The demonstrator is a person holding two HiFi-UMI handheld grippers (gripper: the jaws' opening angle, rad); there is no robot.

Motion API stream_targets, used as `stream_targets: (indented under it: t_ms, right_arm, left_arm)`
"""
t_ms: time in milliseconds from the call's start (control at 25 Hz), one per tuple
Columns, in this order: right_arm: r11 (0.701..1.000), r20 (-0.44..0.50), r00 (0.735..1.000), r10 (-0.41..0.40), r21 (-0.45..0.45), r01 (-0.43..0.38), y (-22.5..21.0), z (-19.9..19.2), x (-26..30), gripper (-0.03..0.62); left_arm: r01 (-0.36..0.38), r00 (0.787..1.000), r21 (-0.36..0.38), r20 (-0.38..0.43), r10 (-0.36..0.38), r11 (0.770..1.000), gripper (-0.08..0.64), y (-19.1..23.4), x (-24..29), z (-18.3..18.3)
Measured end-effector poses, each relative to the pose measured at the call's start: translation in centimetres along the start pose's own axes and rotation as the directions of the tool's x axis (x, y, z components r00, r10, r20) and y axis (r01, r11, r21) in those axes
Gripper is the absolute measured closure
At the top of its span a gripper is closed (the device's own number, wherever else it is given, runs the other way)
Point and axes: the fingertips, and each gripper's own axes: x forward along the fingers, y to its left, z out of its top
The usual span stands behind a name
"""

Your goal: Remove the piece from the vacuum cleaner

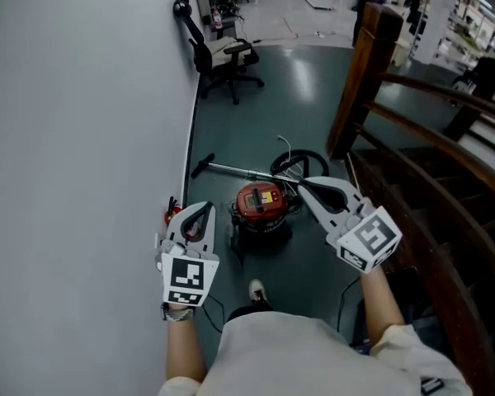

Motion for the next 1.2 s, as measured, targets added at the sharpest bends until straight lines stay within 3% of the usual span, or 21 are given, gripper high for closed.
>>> stream_targets:
  t_ms: [480, 1200]
  right_arm:
    - [0.999, -0.097, 0.995, 0.023, 0.049, -0.018, -3.2, -3.5, 7.4, 0.565]
    - [0.994, -0.201, 0.979, -0.013, 0.105, 0.035, -8.1, -9.4, 17.8, 0.561]
  left_arm:
    - [0.037, 0.999, -0.057, -0.029, -0.039, 0.998, 0.560, 4.6, 6.0, -3.5]
    - [0.064, 0.992, -0.137, -0.100, -0.079, 0.989, 0.560, 12.3, 13.6, -10.0]
